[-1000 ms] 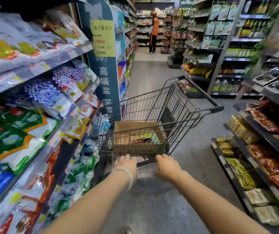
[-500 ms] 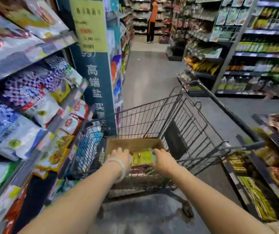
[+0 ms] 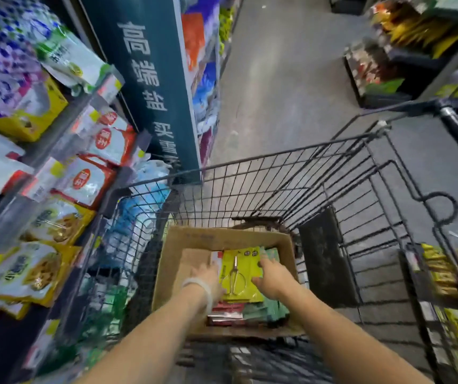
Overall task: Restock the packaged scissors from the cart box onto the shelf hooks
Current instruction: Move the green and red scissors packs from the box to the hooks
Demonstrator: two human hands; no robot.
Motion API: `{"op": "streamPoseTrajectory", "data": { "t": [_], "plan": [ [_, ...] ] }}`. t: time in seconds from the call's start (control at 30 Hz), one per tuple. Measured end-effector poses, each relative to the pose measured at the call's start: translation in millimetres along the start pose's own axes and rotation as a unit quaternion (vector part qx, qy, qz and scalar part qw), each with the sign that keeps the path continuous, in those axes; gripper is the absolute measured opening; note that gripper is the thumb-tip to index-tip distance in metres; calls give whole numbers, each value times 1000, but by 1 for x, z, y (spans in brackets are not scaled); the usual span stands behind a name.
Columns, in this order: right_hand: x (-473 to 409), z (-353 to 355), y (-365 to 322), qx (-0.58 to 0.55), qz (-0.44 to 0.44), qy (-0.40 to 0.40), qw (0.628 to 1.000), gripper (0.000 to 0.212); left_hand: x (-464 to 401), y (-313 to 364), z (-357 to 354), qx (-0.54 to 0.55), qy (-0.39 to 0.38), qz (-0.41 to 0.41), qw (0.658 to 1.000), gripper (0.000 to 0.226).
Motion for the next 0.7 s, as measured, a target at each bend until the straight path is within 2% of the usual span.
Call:
{"op": "streamPoseTrajectory", "data": {
  "t": [0.1,0.2,0.4,0.5,0.63,0.7],
  "plan": [
    [-42,-31,26,-58,-60,-48,995,50,-45,6,-31,65,-39,28,997,67],
    [-74,-57,43,-101,-102,-64,988,47,-80,10,-65,68,-77,37,994,60],
    [-118,-77,67,-166,-155,-39,973,34,-134,-1,-99,117,-61,83,988,58],
    [-125,-78,80,-196,-191,5,962,35,-149,-10,-113,163,-60,131,976,66],
    [-126,-90,88,-227,-219,-5,949,49,-155,-21,-120,197,-77,197,957,84],
    [-126,-92,91,-216,-228,-19,949,44,-153,-24,-117,205,-84,221,950,88]
  ]
}}
Point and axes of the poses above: each hand's wrist, its own x-axis away from the middle knuckle, its own z-axis out of the back of the hand, y = z × x, the point moved 10 cm from there along -x, towards the middle knuckle, and after that the axes turned 5 degrees about y, right-handed, at the moved point
